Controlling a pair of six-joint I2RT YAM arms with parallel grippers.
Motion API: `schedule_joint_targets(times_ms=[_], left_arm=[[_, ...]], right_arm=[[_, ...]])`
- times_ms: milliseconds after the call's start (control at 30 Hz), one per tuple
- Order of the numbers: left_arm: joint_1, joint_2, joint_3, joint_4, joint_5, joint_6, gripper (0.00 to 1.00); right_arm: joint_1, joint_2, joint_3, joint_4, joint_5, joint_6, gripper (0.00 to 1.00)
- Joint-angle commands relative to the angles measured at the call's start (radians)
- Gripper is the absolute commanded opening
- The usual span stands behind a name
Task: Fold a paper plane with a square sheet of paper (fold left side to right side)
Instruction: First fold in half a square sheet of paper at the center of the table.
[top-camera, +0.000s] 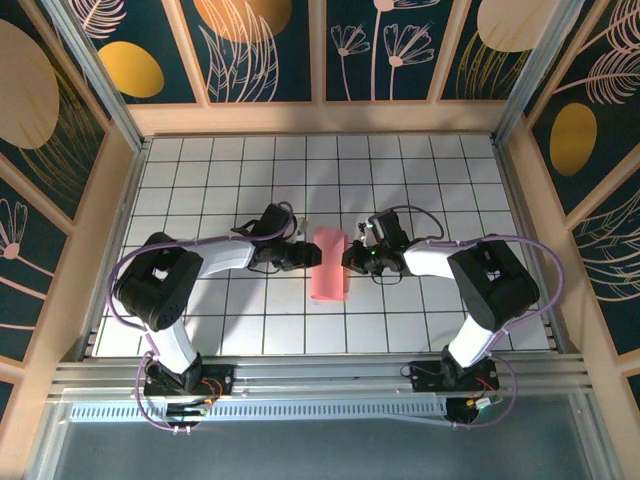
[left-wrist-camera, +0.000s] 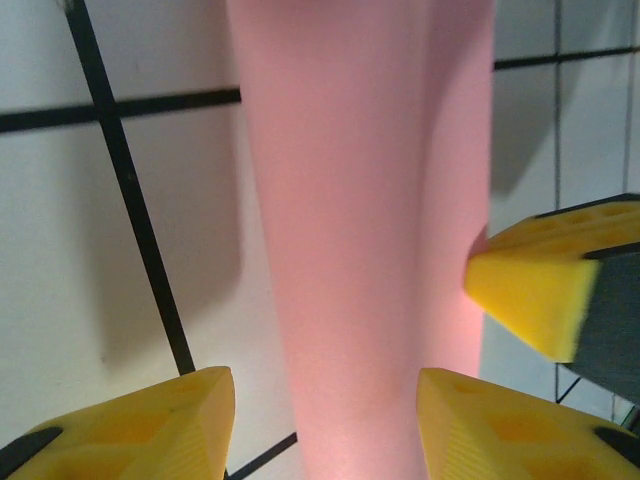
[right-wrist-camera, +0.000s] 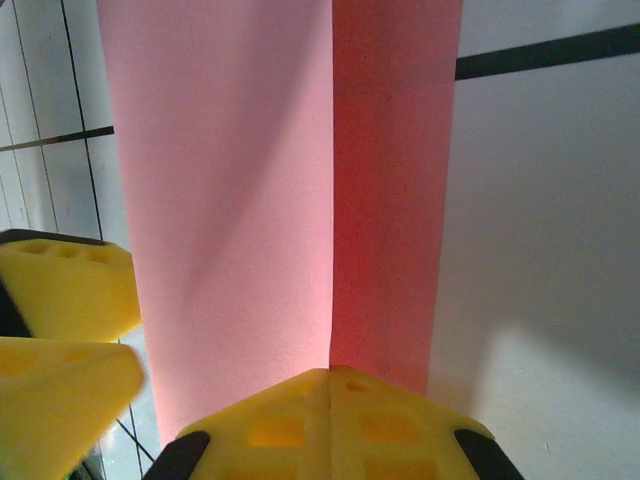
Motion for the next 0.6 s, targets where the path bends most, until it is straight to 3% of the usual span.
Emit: schedule_joint_targets(times_ms=[0,367,567], left_arm=[[-0.011,0.03,0.038,-0.017,0.006,-0.013,0.49],[-0.022,0.076,0.055,-0.074,-0.05,-0.008,0.4],[-0.044,0.106,0.105,-0.122,-0.094,-0.005,0.36]], right_arm=[[0.008,-0.013,0.024,-0.036,0.026,-0.024,0.0],[0.008,-0.016,0.03,-0.051,0.032,-0.024,0.0],[0.008,-0.042,0.036,-0.081,0.046,-0.027,0.16]])
